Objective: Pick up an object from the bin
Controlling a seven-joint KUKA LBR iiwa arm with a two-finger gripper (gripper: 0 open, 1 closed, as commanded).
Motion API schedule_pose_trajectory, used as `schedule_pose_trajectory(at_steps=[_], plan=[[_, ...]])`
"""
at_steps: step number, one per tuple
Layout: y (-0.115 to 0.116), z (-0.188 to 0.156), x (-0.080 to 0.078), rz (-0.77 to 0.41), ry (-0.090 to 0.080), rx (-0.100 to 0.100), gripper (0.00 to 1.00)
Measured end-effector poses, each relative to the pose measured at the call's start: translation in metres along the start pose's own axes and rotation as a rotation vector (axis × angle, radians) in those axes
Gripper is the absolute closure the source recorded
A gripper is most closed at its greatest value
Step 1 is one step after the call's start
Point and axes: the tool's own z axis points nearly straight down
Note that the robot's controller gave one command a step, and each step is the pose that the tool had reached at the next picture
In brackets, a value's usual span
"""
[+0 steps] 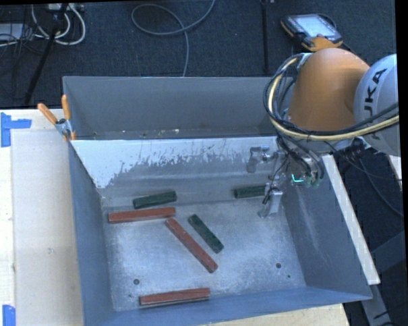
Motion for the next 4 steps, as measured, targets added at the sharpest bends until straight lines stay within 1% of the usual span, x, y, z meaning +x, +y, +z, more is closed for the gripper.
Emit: schedule_pose_trajectory(at_steps=[1, 2, 3, 4], plan=[[0.0, -0.005, -0.001, -0.001, -0.008, 0.001, 0.0], [-0.001, 0.017, -0.005, 0.083, -0.017, 0.0, 0.0], [-0.01, 0.087, -0.01, 0.138, -0.012, 0.0, 0.0], [-0.004, 0.112, -0.014, 0.114, -0.007, 0.0, 0.0]])
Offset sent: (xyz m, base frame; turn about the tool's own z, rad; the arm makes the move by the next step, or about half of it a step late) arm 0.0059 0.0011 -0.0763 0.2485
